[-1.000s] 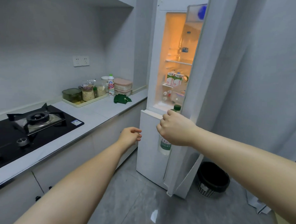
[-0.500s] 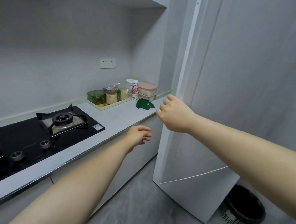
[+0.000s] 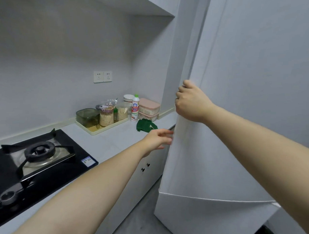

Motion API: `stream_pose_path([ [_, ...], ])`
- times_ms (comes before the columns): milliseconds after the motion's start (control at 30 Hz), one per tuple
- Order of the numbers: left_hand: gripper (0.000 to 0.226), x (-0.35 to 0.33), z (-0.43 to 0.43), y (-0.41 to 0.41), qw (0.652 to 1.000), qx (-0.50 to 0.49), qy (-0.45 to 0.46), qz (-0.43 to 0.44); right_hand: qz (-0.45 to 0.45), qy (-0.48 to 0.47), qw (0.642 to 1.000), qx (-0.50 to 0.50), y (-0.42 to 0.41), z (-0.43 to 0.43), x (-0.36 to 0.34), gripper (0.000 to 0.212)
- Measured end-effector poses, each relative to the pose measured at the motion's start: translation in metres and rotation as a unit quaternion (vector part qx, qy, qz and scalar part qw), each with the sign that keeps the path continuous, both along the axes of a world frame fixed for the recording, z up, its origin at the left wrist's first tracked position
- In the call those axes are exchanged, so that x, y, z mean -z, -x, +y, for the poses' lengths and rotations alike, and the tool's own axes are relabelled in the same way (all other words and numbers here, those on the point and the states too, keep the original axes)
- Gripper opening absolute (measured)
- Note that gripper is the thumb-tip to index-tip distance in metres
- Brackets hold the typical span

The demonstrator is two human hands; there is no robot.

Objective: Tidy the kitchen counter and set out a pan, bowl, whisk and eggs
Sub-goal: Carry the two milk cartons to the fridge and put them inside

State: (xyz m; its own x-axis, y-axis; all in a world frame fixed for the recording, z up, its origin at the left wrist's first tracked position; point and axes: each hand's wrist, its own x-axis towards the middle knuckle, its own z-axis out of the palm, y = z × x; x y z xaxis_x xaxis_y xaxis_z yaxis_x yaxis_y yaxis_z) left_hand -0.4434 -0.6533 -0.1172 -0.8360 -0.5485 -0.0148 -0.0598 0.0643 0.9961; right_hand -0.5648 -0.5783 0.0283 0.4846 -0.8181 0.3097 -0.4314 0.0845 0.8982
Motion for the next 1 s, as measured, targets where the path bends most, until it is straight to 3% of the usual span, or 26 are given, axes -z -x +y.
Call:
stream_pose_path([
  [200,0.033,-0.001,-0.045,0.056,1.0,-0.013,-0.004,0.014,-0.062,0.018,0.997,-0.037,0.04,-0.051,0.003,0.024],
  [433,0.05,0.016,-0.082,0.116,0.996,-0.079,-0.012,0.042,-0.043,0.028,0.998,-0.032,0.084,-0.101,0.005,0.026],
  [700,0.01,0.031,-0.123,0.179,0.995,-0.079,-0.014,0.057,-0.027,-0.007,0.999,0.029,0.14,-0.143,0.01,0.03],
  [1000,0.028,0.032,-0.157,0.238,0.996,-0.077,-0.001,0.042,-0.025,0.008,0.997,0.077,0.193,-0.181,0.01,0.027],
])
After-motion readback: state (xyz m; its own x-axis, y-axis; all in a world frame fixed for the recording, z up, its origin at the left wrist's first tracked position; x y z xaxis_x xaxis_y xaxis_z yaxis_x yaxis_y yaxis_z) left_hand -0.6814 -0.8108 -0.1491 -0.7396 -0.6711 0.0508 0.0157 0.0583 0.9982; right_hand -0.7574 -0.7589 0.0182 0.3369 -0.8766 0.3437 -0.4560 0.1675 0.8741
